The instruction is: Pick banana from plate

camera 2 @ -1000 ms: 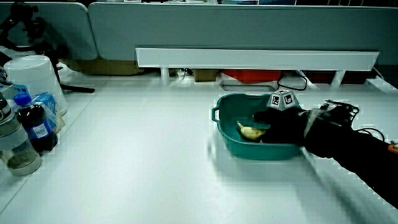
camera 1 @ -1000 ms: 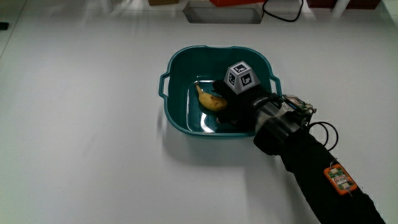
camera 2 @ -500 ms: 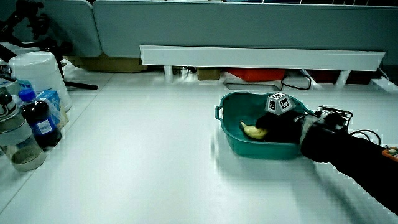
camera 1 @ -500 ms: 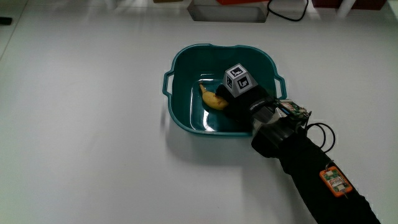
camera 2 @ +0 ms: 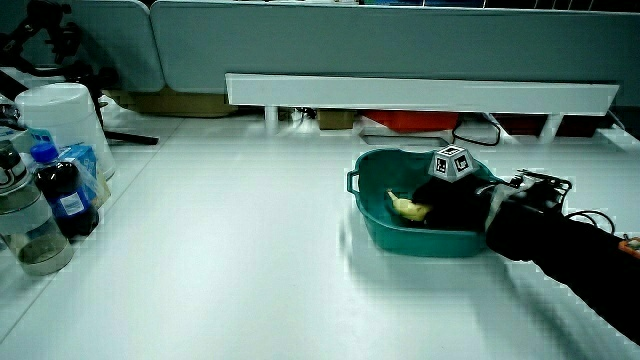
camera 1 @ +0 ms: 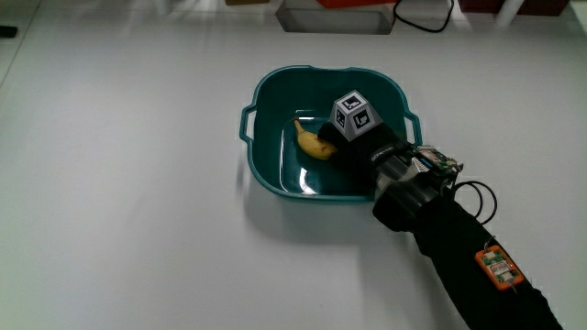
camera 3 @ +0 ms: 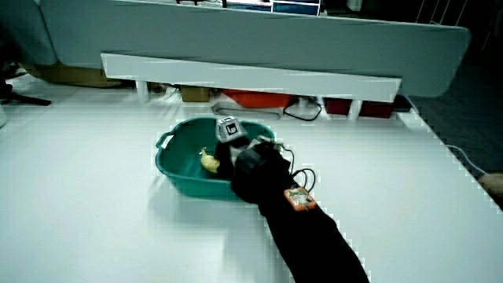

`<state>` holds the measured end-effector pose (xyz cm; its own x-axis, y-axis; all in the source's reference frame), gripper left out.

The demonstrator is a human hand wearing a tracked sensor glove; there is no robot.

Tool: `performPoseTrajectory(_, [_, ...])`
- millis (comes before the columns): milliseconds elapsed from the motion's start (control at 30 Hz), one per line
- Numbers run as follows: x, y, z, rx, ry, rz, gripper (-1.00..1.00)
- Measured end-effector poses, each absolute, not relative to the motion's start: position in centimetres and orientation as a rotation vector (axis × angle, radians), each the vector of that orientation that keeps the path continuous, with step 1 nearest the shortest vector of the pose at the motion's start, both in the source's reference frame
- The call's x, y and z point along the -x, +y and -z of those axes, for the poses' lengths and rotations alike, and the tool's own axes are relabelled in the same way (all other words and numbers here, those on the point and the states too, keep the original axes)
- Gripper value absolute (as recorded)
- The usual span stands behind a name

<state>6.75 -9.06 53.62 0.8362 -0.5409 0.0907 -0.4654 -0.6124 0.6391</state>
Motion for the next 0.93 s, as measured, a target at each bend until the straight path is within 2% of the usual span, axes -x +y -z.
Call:
performPoseTrajectory(100, [-6.7, -9.0, -52.5, -2.331, -0.771, 0.169, 1.0])
performPoseTrajectory(467, [-8.6, -9.4, -46.1, -2.444, -0.827, 0.114, 1.0])
performPoseTrajectory(733, [-9.3, -6.9, -41.7, -2.538, -0.945, 0.131, 1.0])
performPoseTrajectory(933, [-9.4, -4.7, -39.5, -2.537, -1.031, 0.119, 1.0])
